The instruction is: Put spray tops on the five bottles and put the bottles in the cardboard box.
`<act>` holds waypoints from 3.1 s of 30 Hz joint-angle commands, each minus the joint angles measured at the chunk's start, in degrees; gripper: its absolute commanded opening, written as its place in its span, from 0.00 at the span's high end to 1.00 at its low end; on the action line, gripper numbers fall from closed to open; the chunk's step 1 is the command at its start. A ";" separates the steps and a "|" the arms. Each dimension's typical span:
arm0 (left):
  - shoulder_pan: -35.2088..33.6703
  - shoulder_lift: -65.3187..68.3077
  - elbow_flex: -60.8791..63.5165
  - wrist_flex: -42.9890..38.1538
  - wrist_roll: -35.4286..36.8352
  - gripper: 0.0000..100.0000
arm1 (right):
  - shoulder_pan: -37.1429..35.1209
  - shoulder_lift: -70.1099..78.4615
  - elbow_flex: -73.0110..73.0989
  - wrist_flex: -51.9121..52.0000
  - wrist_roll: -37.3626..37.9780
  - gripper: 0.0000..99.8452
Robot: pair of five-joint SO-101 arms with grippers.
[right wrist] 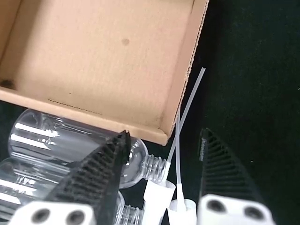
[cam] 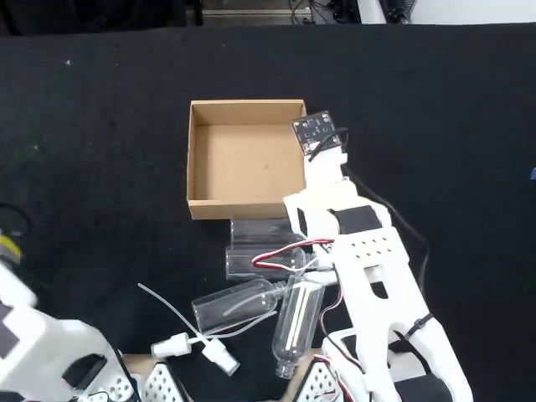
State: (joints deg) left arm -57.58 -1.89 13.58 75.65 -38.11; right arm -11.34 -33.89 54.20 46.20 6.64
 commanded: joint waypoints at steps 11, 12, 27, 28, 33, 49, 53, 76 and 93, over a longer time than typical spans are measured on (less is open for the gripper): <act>26.86 -28.40 26.33 -30.59 26.73 0.97 | 3.08 -3.21 -8.22 7.82 2.20 0.78; 28.18 -29.36 27.03 -31.65 28.84 0.97 | 4.92 -3.21 -9.80 9.58 2.64 0.78; 30.55 -38.59 45.49 -46.68 41.76 0.97 | 25.32 10.42 -25.01 25.85 10.20 0.78; 30.64 -40.00 46.29 -46.77 41.76 0.97 | 24.09 12.26 -24.92 26.64 11.69 0.78; 30.73 -47.74 50.33 -46.59 41.76 0.97 | 20.57 14.73 -22.73 35.43 26.55 0.78; 30.73 -54.51 54.64 -46.59 41.76 0.97 | 11.96 9.01 -3.38 25.49 29.54 0.78; 30.46 -54.51 54.64 -46.59 41.76 0.97 | 16.62 9.27 -0.57 18.11 29.89 0.78; 30.29 -54.68 54.73 -46.51 41.76 0.97 | 16.26 9.27 -7.08 26.55 27.69 0.78; 30.20 -54.77 55.16 -46.51 41.76 0.97 | 25.32 8.84 6.99 9.49 35.08 0.90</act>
State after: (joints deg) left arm -27.52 -54.37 69.14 30.11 3.12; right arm 8.88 -22.81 62.29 56.57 38.55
